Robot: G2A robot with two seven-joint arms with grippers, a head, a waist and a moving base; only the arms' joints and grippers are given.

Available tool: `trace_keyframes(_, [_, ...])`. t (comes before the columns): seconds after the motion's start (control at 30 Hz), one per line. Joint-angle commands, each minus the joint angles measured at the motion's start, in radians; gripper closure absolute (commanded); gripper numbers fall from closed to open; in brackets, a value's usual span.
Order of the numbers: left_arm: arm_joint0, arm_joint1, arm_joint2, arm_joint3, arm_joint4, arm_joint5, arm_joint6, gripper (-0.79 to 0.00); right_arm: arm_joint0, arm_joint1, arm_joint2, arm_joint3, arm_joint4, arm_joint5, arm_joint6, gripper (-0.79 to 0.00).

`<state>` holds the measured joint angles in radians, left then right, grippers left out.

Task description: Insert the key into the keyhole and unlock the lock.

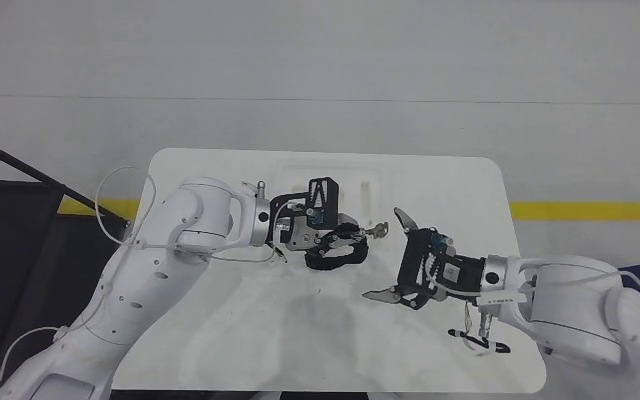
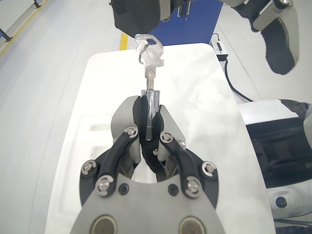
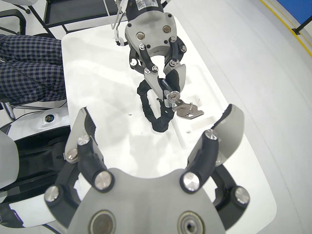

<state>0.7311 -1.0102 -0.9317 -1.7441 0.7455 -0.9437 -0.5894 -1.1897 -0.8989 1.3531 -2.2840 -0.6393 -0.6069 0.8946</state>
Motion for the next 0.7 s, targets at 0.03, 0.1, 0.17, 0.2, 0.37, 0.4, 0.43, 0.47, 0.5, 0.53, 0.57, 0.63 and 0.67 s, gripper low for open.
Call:
trace_keyframes(0.03, [-0.002,0.004,-0.005,-0.007,-0.010,-0.006,-0.017,0.000,0.001,0.000,0.001,0.003,0.002,-0.007,-0.003,-0.785])
trace_keyframes(0.1, [-0.005,0.006,-0.007,-0.013,-0.014,-0.010,-0.027,0.000,0.001,0.000,0.001,0.003,0.002,-0.007,-0.003,-0.785])
trace_keyframes(0.17, [-0.007,0.007,-0.007,-0.022,-0.011,-0.013,-0.037,0.000,0.001,0.000,0.001,0.003,0.002,-0.007,-0.003,-0.785])
trace_keyframes(0.2, [-0.008,0.008,-0.006,-0.026,-0.007,-0.014,-0.041,0.000,0.001,0.000,0.001,0.003,0.002,-0.007,-0.003,-0.785])
trace_keyframes(0.37, [-0.011,0.009,0.006,-0.036,-0.006,-0.026,-0.049,0.000,-0.007,0.001,-0.005,0.005,-0.012,-0.023,-0.012,-0.785])
trace_keyframes(0.4, [-0.013,0.010,0.008,-0.036,-0.008,-0.029,-0.052,0.000,-0.010,0.001,-0.003,0.006,-0.017,-0.027,-0.031,-0.785])
trace_keyframes(0.43, [-0.014,0.010,0.009,-0.035,-0.012,-0.032,-0.055,0.000,-0.011,0.001,-0.003,0.005,-0.019,-0.051,-0.053,-0.785])
trace_keyframes(0.47, [-0.016,0.010,0.011,-0.034,-0.016,-0.034,-0.059,0.000,-0.010,0.002,-0.001,0.008,-0.030,-0.079,-0.067,-0.785])
trace_keyframes(0.5, [-0.018,0.011,0.013,-0.034,-0.021,-0.036,-0.063,0.000,-0.007,0.003,0.007,0.010,-0.048,-0.102,-0.084,-0.785])
trace_keyframes(0.53, [-0.021,0.012,0.014,-0.033,-0.026,-0.037,-0.068,0.000,-0.004,0.004,0.012,0.011,-0.068,-0.138,-0.101,-0.785])
trace_keyframes(0.57, [-0.023,0.012,0.015,-0.033,-0.031,-0.038,-0.073,0.000,0.002,0.006,0.019,0.008,-0.098,-0.183,-0.117,-0.785])
trace_keyframes(0.63, [-0.027,0.014,0.019,-0.032,-0.044,-0.042,-0.085,0.000,0.012,0.009,0.030,0.007,-0.173,-0.258,-0.128,-0.785])
trace_keyframes(0.67, [-0.030,0.015,0.021,-0.031,-0.051,-0.045,-0.092,0.000,0.014,0.010,0.032,0.005,-0.205,-0.287,-0.140,-0.785])
